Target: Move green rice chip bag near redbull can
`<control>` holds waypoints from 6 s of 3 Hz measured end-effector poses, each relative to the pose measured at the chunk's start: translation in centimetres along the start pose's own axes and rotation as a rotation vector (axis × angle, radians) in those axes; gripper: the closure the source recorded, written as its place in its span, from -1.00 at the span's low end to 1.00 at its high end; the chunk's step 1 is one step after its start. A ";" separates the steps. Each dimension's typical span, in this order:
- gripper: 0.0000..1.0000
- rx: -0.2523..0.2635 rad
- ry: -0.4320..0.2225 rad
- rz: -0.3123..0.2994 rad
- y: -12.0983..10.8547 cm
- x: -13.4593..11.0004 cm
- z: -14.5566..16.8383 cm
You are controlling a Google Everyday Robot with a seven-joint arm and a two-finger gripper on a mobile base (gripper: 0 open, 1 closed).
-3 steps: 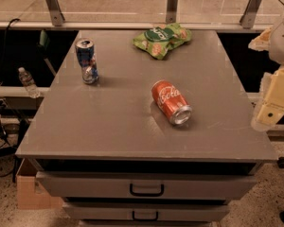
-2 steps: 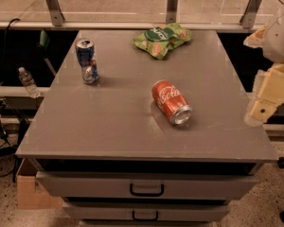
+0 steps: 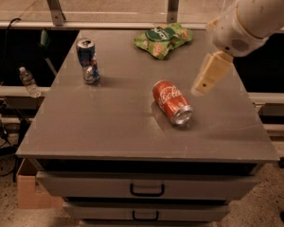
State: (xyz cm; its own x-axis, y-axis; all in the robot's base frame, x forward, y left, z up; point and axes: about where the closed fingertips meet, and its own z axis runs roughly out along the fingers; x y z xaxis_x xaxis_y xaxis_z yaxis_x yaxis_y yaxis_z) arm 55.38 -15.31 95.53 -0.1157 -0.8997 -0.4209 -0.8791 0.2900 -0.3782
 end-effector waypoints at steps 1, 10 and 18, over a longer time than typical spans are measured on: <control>-1.00 0.088 -0.134 0.031 -5.0 -5.2 3.1; -0.67 0.274 -0.317 0.546 -18.8 -5.7 23.3; 1.00 0.070 -0.583 -0.178 -9.1 -21.0 20.0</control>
Offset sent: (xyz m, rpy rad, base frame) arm 0.0520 0.0337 0.0098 0.0977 -0.0816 -0.0082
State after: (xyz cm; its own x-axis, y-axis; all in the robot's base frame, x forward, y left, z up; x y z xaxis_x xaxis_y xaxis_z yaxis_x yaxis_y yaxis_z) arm 75.07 7.43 91.36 0.3197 -0.6151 -0.7207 -0.8268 0.1905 -0.5293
